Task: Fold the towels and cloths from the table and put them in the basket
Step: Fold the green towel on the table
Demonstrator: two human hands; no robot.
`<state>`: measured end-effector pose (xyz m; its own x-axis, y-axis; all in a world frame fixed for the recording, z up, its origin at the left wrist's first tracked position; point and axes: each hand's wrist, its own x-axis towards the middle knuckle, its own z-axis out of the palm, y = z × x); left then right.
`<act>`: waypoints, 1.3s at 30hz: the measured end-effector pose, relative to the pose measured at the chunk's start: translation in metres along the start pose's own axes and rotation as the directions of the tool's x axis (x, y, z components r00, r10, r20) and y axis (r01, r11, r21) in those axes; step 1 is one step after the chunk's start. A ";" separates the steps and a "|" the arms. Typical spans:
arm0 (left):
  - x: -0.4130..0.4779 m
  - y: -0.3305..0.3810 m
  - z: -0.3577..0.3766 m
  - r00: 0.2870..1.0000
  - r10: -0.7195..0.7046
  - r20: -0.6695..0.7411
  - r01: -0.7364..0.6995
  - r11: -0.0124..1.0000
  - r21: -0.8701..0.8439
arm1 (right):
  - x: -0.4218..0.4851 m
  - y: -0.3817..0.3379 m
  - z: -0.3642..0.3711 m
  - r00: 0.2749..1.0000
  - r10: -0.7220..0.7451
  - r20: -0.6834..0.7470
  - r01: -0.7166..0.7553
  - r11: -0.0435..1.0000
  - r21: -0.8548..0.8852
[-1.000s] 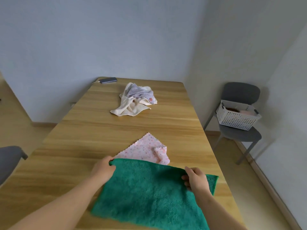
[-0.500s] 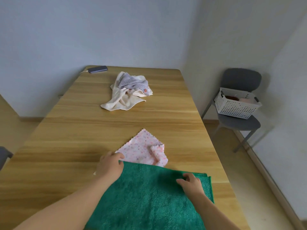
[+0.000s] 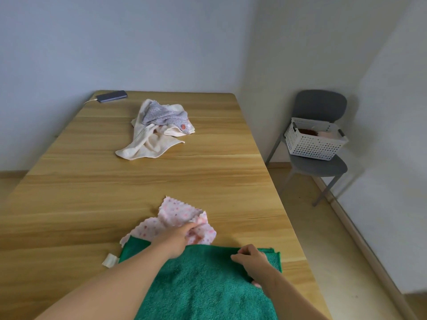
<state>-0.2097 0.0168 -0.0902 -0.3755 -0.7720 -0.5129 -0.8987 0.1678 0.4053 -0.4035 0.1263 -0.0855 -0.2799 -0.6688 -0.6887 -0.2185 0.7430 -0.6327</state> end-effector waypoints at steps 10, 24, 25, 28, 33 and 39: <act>0.023 0.011 -0.041 0.856 -0.250 -0.452 0.079 0.928 -0.364 | 0.004 -0.001 0.000 1.000 -0.029 0.003 0.029 0.999 -0.038; -0.033 -0.009 -0.015 1.000 -0.010 -0.012 0.012 0.988 0.156 | -0.008 0.004 0.004 0.995 -0.099 -0.034 0.095 0.990 -0.106; -0.036 -0.012 -0.011 0.999 -0.011 -0.053 0.021 0.982 0.185 | -0.008 0.004 0.005 0.993 -0.106 -0.044 0.099 0.987 -0.130; -0.046 -0.019 -0.006 0.984 -0.012 -0.176 0.061 0.959 0.278 | -0.007 0.004 0.008 0.990 -0.121 -0.066 0.107 0.978 -0.179; -0.059 -0.029 0.001 0.972 -0.076 -0.223 0.142 0.944 0.298 | -0.002 0.004 0.003 0.985 -0.152 -0.086 0.137 0.978 -0.159; -0.081 -0.039 0.006 0.832 -0.337 -0.440 0.416 0.904 0.095 | -0.006 0.015 0.003 0.964 -0.238 -0.118 0.222 0.965 -0.140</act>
<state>-0.1455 0.0768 -0.0687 0.0899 -0.9690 -0.2302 -0.9904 -0.1113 0.0816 -0.4024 0.1418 -0.0918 -0.3281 -0.8187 -0.4713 -0.4036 0.5726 -0.7137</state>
